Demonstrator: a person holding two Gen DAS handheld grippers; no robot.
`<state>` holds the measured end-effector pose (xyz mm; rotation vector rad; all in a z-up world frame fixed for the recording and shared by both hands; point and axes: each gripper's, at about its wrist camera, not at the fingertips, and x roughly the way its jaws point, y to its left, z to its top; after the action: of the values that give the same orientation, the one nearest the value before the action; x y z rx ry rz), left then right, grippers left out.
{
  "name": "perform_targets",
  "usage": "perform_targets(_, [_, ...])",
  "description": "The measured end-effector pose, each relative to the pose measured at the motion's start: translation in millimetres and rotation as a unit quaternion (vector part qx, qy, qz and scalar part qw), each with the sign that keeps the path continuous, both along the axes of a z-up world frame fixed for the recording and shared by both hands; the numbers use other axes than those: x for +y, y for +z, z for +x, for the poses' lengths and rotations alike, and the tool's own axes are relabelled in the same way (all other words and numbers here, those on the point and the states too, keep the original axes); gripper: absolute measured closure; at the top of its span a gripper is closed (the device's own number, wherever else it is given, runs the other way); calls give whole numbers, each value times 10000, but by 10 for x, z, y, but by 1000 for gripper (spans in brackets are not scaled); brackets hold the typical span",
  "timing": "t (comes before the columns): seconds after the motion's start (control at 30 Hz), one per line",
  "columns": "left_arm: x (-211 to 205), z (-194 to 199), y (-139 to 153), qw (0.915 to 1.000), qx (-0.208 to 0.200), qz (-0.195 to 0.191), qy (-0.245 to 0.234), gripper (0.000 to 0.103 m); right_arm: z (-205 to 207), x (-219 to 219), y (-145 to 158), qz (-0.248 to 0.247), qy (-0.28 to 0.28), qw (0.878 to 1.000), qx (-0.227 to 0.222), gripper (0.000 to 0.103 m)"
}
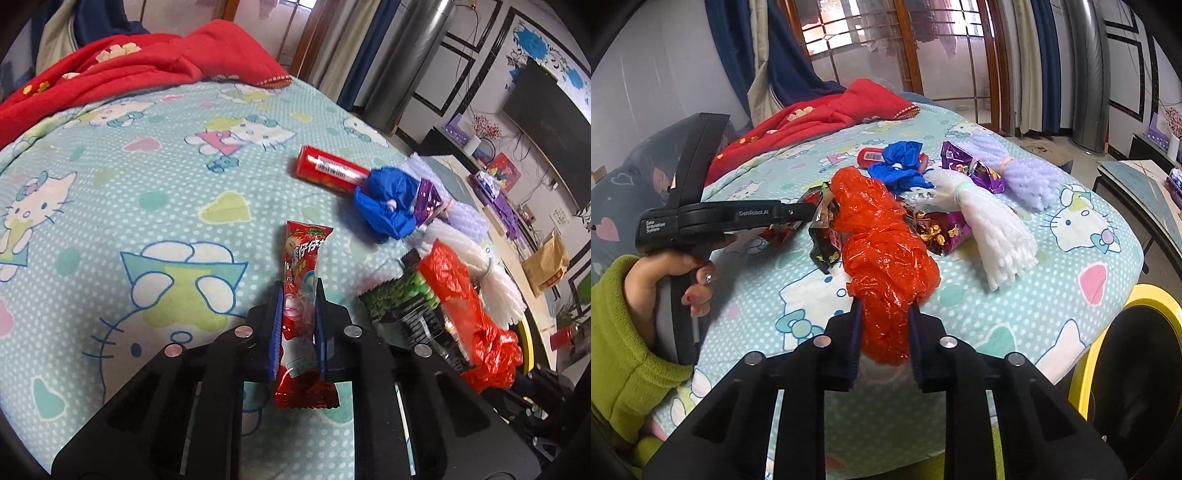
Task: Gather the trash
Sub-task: 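Grasp the red snack wrapper with the left gripper while the right gripper grasps the red bag, then carry the red wrapper and red bag over the bin and release both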
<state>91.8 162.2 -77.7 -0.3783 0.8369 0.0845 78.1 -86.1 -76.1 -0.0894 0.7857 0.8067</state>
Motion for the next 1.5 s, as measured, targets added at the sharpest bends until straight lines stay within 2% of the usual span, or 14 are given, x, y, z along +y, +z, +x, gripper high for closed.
perform_targets(0.3, [16, -100, 305, 9988, -480, 79, 101, 95, -81, -109, 179, 327, -101, 9989, -323, 87])
perform_targets(0.7, [-323, -207, 740, 9938, -1062, 136, -312, 95, -12, -314, 404, 599, -436, 9960, -505, 87])
perform_targets(0.93, [-563, -251, 871, 9901, -1274, 161, -566, 95, 15, -417, 509, 650, -593, 9942, -622, 87])
perform_targets(1.5, [-982, -296, 994, 9827, -1489, 111, -1096, 95, 17, -717, 631, 702, -889, 9906, -761, 87])
